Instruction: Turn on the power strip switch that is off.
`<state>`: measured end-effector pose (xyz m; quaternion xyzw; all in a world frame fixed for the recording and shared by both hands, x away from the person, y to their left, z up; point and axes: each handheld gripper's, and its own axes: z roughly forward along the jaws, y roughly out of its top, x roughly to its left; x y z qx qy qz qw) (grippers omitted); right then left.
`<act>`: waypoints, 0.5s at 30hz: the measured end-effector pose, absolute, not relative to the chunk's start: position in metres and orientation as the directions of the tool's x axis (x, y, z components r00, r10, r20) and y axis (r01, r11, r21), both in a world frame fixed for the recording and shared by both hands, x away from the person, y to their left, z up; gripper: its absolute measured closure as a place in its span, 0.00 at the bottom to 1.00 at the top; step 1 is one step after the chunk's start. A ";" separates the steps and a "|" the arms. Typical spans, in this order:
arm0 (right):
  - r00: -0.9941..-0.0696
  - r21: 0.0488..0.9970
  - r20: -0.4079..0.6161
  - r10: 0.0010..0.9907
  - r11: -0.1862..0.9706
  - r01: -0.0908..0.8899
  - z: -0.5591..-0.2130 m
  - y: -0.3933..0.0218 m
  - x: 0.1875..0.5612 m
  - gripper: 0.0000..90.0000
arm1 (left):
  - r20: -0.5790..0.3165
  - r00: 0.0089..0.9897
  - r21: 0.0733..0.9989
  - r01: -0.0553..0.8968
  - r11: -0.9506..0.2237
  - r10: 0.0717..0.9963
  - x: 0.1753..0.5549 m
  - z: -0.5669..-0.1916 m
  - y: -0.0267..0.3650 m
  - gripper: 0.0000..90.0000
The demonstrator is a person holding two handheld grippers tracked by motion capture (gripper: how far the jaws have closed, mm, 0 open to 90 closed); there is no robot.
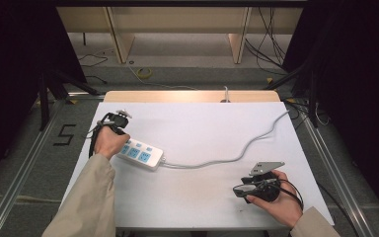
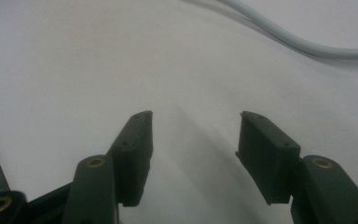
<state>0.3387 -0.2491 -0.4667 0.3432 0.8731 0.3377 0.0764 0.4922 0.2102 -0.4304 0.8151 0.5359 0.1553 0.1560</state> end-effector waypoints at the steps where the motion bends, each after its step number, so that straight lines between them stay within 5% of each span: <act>1: -0.753 0.641 0.099 0.651 0.537 0.548 -0.467 -0.249 0.339 0.49 | 0.085 0.377 0.420 0.826 -0.376 0.922 0.493 -0.430 0.211 1.00; 15: -0.755 0.644 0.097 0.648 0.538 0.544 -0.466 -0.249 0.339 0.49 | 0.107 0.389 0.401 0.825 -0.398 0.915 0.502 -0.425 0.205 1.00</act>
